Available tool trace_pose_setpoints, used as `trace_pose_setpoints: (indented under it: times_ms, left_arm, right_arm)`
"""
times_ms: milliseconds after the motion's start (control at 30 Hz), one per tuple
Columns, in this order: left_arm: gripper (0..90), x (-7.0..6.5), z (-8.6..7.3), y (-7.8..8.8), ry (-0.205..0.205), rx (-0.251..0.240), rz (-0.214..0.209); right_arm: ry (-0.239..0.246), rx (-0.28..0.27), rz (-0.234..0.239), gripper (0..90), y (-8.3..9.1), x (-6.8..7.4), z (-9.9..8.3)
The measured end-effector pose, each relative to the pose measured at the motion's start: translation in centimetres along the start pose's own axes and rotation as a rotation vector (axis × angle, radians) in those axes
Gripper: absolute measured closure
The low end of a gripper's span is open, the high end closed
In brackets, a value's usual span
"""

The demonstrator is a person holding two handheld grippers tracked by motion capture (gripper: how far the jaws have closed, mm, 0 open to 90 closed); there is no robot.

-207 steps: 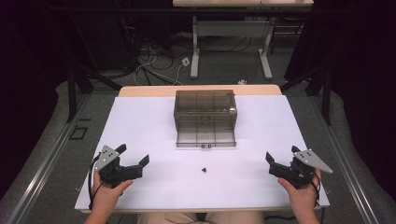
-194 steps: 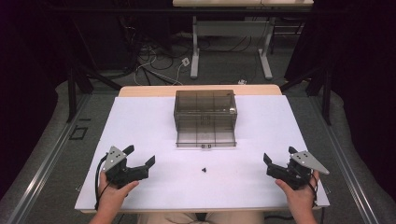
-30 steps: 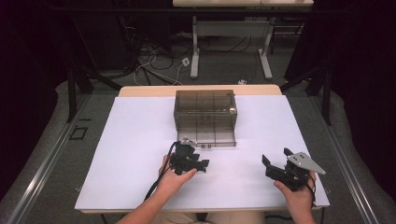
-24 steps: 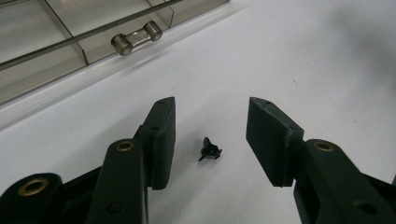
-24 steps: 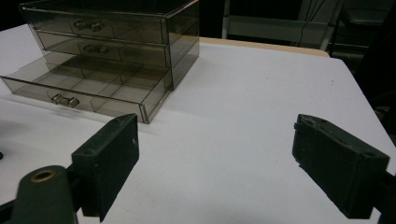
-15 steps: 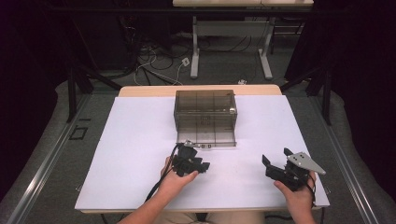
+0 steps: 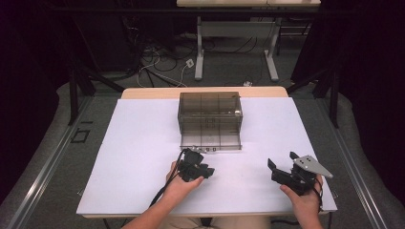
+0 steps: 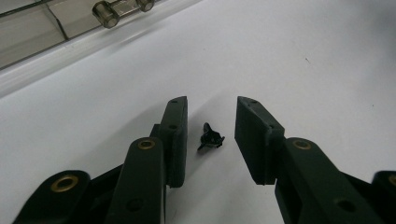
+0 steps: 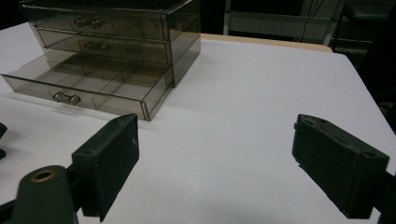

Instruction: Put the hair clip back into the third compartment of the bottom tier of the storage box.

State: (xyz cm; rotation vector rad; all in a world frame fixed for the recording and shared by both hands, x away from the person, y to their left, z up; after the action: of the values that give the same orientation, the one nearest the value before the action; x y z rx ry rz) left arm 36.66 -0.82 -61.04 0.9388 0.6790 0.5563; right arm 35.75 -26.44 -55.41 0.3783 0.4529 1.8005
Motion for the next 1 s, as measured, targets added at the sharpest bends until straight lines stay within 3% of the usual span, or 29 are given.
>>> trace_pose_setpoints:
  times_ms: [33, 267, 1000]
  left_arm:
    - [65.5, -0.01, 0.01, -0.03, 0.001, -0.002, 0.002]
    - [67.7, -0.05, -0.09, -0.13, -0.003, 0.005, 0.006]
    - [73.5, -0.13, -0.29, -0.61, -0.009, 0.020, 0.023]
  right_arm:
    - [0.009, 0.038, 0.011, 14.3, 0.20, 0.00, -0.28]
    - [-0.002, 0.066, 0.013, 10.7, 0.06, -0.03, -0.55]
    - [-0.013, 0.069, 0.031, 0.0, -0.01, 0.29, -0.50]
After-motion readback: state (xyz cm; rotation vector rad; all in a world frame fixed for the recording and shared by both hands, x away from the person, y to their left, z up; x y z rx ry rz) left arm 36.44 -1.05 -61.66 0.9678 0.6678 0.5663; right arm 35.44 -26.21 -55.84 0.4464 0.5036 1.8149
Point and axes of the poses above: each handheld gripper's, and its own axes: y roughly backward along the jaws, z roughly out of its top, x roughly to its left, the point moved 9 cm from there along -y, roughly forward along the jaws, and after that the axes turned 11 degrees about x, right-handed, at the moved point
